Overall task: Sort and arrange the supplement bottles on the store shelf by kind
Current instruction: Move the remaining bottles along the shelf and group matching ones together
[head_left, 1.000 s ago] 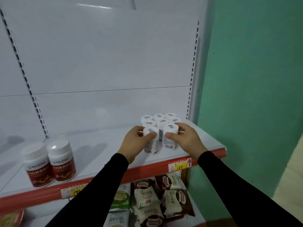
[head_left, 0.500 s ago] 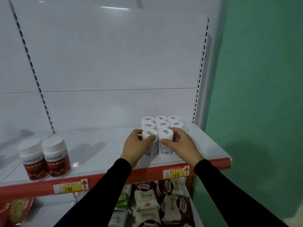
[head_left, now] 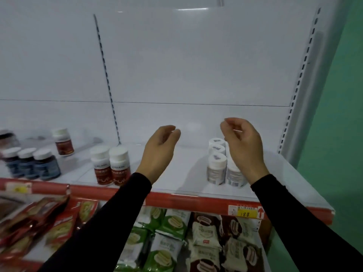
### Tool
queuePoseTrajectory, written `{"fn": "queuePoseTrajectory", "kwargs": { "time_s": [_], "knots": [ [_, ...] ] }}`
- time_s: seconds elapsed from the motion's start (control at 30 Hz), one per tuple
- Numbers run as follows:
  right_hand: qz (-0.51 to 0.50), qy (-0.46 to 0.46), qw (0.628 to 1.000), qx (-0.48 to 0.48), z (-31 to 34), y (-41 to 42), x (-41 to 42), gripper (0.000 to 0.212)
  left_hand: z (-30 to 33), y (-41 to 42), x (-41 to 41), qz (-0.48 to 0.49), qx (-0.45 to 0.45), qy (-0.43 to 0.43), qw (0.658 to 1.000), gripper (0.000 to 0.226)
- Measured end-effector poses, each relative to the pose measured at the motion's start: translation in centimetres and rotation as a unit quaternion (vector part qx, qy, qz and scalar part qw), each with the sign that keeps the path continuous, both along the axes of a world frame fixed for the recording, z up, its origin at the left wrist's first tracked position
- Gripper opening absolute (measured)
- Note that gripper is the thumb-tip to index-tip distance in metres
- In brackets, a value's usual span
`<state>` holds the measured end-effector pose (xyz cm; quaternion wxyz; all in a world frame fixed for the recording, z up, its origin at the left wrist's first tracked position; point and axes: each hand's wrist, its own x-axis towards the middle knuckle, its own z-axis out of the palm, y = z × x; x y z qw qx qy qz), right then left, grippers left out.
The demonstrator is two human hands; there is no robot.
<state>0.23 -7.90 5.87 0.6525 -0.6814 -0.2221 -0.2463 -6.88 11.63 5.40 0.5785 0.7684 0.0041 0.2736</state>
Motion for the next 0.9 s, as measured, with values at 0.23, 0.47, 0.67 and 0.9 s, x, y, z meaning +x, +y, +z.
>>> {"fn": "queuePoseTrajectory", "kwargs": {
  "time_s": [0.23, 0.47, 0.67, 0.9],
  "knots": [
    [0.215, -0.008, 0.976, -0.018, 4.4, 15.3, -4.6, 0.030, 4.1, 12.0, -9.0, 0.125, -0.034, -0.077, 0.989, 0.045],
    [0.285, -0.015, 0.957, -0.055, 4.8, 29.7, -9.0, 0.026, 4.2, 25.5, -16.5, 0.196, -0.058, -0.116, 0.972, 0.028],
    [0.255, -0.006, 0.965, -0.060, 5.0, 40.4, -10.8, 0.022, 4.6, 36.8, -19.1, 0.178, -0.059, -0.091, 0.978, 0.026],
    [0.187, 0.025, 0.976, -0.107, 4.2, 48.0, -8.6, 0.020, 3.8, 44.7, -16.7, 0.119, -0.070, -0.053, 0.989, 0.030]
  ]
}}
